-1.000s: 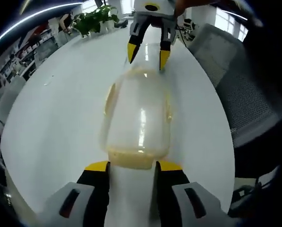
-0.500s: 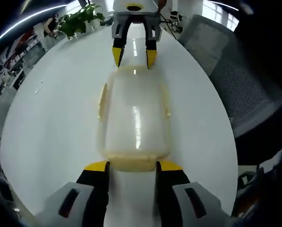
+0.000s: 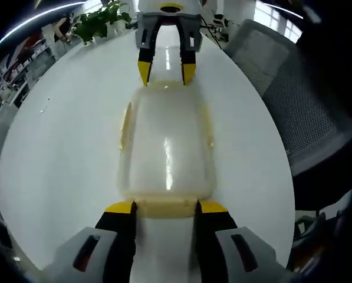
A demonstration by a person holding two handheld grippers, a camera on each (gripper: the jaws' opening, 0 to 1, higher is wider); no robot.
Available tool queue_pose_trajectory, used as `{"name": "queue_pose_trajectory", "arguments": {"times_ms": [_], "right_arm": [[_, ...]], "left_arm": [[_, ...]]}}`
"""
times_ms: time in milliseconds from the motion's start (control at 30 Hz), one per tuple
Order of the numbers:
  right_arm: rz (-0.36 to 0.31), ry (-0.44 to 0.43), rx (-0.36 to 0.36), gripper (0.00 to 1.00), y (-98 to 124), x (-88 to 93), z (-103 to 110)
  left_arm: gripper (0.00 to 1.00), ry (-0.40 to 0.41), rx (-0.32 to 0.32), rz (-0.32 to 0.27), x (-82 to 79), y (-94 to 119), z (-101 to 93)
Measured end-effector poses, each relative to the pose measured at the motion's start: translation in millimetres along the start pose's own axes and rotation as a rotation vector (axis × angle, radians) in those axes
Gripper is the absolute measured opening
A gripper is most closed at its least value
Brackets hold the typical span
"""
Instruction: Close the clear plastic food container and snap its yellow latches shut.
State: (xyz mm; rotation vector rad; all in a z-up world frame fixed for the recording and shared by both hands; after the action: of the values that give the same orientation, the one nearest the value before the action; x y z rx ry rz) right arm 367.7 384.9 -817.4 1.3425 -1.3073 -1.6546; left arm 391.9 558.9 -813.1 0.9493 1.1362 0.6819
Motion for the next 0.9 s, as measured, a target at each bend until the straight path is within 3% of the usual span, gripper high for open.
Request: {"name": "queue_pose_trajectory", "arguments": {"times_ms": [233,367,567,700,900], "right_arm": [[0.105,-0.015,-0.047,0.38,-4.1,-0.6,-1.0],[0.180,0.009,-0.037,0.38,-4.1,-1.6,0.0],[0.198,0.006,-0.035,0.39,-2.5,0.2,-1.3],[0.254,0.024,-0.032,0.40,-3.4,-0.9,-2.1],[0.269,0.024,-0.034,0.41,-1.8,-0.9,-4.3]], "left_arm": [[0.38,0.026,0.022,0.000,0.8,-1.0,-0.5],[0.38,0.020,0.035,0.059,-0.7,-2.4,-0.1],[0.39,0.011,0.060,0.139,-3.9,-2.9,1.0],[0.39,0.008,0.072,0.194,-5.6,-3.2,1.9],[0.39,0.020,0.059,0.177,-3.2,-1.1,1.8]]}}
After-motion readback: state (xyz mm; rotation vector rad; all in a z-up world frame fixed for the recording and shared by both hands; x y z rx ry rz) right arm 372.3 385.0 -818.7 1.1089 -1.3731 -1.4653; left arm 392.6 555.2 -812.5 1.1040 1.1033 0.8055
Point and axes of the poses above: the point that each gripper's makers call its tool centre point, and the gripper's own axes: y roughly backward along the fingers, z roughly to its left, x roughly out of its underside, the point moved 2 cm from there along y, roughly backward along the fingers, and after that the axes turned 10 degrees about -y, right-handed, at the moved point
